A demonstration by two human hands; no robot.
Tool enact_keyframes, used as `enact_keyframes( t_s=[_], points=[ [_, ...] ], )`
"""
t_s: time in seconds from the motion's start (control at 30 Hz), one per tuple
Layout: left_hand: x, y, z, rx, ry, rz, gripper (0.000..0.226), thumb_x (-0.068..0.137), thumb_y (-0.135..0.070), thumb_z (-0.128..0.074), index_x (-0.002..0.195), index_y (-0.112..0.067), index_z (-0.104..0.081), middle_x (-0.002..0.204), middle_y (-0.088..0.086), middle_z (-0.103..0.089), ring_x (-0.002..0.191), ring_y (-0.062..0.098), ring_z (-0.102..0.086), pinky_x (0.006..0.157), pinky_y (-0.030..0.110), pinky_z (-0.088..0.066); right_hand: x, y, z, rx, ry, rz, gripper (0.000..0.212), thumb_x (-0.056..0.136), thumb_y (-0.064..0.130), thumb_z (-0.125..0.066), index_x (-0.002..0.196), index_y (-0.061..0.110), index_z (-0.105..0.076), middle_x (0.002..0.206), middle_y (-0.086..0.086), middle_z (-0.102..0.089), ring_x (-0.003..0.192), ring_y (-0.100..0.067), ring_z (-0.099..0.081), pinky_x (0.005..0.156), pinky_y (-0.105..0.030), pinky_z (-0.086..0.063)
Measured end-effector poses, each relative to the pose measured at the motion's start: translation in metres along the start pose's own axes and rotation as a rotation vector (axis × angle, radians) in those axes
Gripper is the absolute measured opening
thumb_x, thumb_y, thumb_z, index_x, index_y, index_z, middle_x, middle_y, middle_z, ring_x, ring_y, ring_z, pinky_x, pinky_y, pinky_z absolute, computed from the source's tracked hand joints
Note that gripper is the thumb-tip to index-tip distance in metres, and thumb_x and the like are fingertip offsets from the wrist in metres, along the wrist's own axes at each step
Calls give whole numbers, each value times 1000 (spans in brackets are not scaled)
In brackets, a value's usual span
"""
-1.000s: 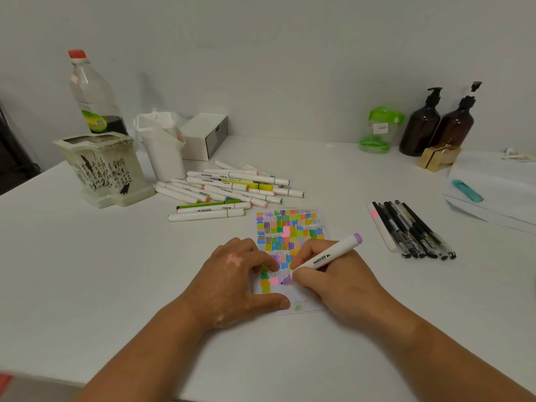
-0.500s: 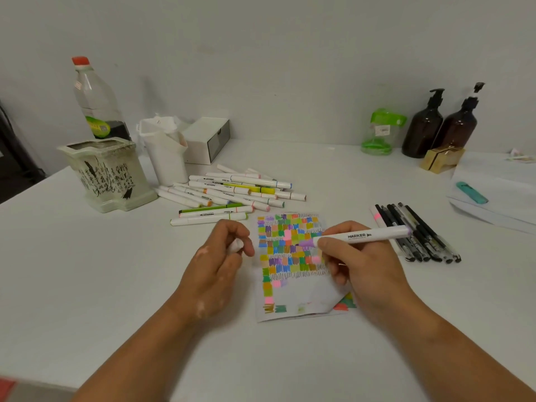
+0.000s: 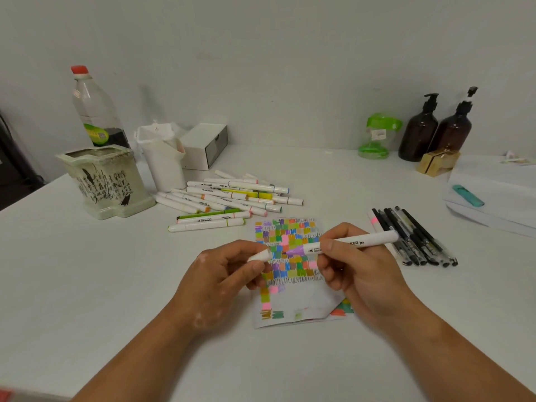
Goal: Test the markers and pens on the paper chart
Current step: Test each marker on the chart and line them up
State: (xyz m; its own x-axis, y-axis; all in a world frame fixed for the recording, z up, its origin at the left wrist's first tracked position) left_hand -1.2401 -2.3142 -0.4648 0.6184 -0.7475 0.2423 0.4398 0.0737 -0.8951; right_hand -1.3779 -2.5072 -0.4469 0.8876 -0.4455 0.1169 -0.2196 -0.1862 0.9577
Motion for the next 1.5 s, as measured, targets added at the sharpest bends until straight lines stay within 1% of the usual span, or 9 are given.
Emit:
enact_keyframes(
  t_s=[0.33, 0.63, 0.77, 0.93, 1.1, 1.17, 1.27, 1.37, 1.5],
  points=[
    [-2, -5, -6, 66, 70, -36, 27, 85, -44, -62, 110, -54, -67, 96, -25, -72, 88, 6, -69, 69, 12, -53, -5, -9, -10, -233, 100, -3, 9, 81, 24, -77, 88, 20, -75, 76, -14, -74, 61, -19, -64, 48, -26, -48],
    [-2, -1, -5, 30, 24, -86, 24, 84, -41, -68, 107, -39, -73, 103, -16, -75, 98, 14, -71, 81, 29, -59, -2, -12, -19, -206, 80, -10, 4, 83, 20, -75, 80, 21, -75, 75, -13, -74, 60, -19, -67, 52, -23, -51],
    [0, 0, -5, 54, -9, -96, 28, 81, -47, -67, 107, -38, -74, 103, -19, -74, 99, 12, -70, 79, 24, -58, -1, -10, -19, -229, 119, -3, 3, 85, 22, -76, 86, 19, -75, 72, -9, -71, 59, -20, -63, 51, -26, -50],
    [5, 4, 1, 170, -185, -74, 26, 82, -40, -66, 107, -38, -72, 102, -23, -70, 98, 9, -65, 72, 14, -52, 4, 14, 10, -12, 242, -142, 67, 73, 60, -76, 111, 5, -73, 92, -22, -71, 68, -22, -59, 52, -29, -47],
    [0, -2, -4, 286, -146, -140, 29, 83, -38, -65, 112, -36, -69, 96, -21, -66, 91, 13, -60, 77, 19, -53, 1, 12, 12, -448, 294, -255, 26, 77, 41, -81, 93, 22, -73, 78, -18, -75, 55, -21, -56, 48, -29, -46],
    [2, -1, -5, 297, -207, -106, 33, 80, -40, -69, 112, -43, -63, 90, -21, -64, 91, 9, -58, 75, 15, -52, 2, 11, 10, -631, 232, -173, 14, 81, 36, -80, 93, 37, -74, 70, -7, -75, 55, -19, -61, 53, -29, -48],
    [6, 9, 3, 440, -397, -63, 31, 82, -25, -79, 109, -33, -65, 89, -17, -64, 84, 5, -59, 71, 9, -49, 11, 17, 36, -939, -158, 21, 7, 81, 37, -80, 81, 42, -75, 64, 9, -72, 59, -7, -64, 56, -24, -43],
    [19, 19, 20, 707, -458, -66, 25, 84, -10, -76, 107, -18, -72, 102, -2, -69, 92, 16, -64, 84, 31, -53, 15, 21, 67, -1199, -531, 48, 4, 82, 36, -76, 82, 33, -75, 67, 18, -65, 64, 1, -57, 56, -17, -37],
    [47, 31, 45, 989, -352, 38, 34, 85, -8, -69, 118, -14, -71, 119, 7, -69, 112, 34, -60, 94, 44, -46, 16, 14, 80, -1376, -634, -3, 10, 82, 38, -71, 89, 32, -74, 69, 20, -56, 63, -6, -50, 50, -18, -30]
  ],
)
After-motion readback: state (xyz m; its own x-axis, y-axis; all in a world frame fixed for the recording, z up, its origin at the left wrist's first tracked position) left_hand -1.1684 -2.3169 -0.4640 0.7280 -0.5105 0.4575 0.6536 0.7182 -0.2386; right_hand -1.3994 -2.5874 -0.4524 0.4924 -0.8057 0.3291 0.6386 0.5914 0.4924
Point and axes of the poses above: each hand's wrist, its own x-axis towards the middle knuckle, its own z-axis out of the back of the hand, y = z × x, the point moved 1 cm from there along x, towards the middle knuckle
